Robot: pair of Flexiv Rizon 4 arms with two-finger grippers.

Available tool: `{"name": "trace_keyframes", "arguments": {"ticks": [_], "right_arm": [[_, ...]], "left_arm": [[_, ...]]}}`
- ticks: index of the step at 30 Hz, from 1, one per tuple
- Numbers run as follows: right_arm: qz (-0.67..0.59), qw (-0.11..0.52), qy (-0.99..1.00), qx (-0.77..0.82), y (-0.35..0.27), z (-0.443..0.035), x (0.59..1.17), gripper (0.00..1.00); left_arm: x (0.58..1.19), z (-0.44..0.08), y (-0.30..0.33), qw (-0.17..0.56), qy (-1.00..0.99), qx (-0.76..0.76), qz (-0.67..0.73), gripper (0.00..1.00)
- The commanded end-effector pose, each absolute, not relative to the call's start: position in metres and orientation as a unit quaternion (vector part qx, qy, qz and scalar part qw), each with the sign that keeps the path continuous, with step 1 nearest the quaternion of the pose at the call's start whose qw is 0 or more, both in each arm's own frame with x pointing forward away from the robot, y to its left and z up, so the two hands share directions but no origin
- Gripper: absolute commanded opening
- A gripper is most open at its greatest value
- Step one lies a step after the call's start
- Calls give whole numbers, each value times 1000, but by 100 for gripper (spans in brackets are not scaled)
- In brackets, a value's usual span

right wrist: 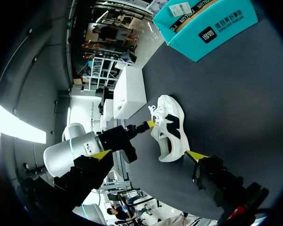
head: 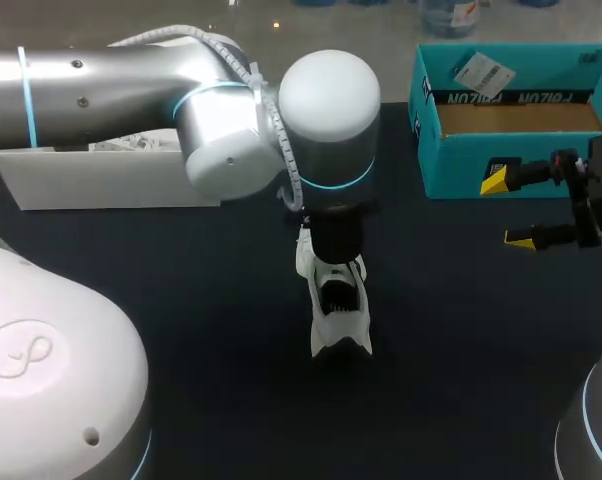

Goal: Take the shoe out of the shoebox, open the shoe tongue, remove and reinsert the insole, then place the shoe into the shoebox

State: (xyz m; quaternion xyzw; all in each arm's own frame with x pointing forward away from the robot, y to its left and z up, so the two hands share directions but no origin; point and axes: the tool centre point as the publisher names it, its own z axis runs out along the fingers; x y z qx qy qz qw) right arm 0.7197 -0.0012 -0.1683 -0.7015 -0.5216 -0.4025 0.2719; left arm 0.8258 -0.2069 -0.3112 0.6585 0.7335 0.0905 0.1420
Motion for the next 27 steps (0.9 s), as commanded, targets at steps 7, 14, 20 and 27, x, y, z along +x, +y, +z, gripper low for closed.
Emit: {"name": "trace_keyframes", "arguments": {"ticks": [7,14,20,27], "right_arm": [[-401,271,-521,-703,0,-168,719,100],[-401,271,-521,-703,0,-168,719,100],[-401,271,-521,-703,0,-168,719,100],[-401,271,-521,-703,0,-168,719,100]], "left_arm": [[817,-335,-198,129,741,654,84,0],[810,-353,-200,117,746,651,72,0],[806,-359,-201,106,749,651,64,0],[809,-331,-197,103,757,643,56,0]]}}
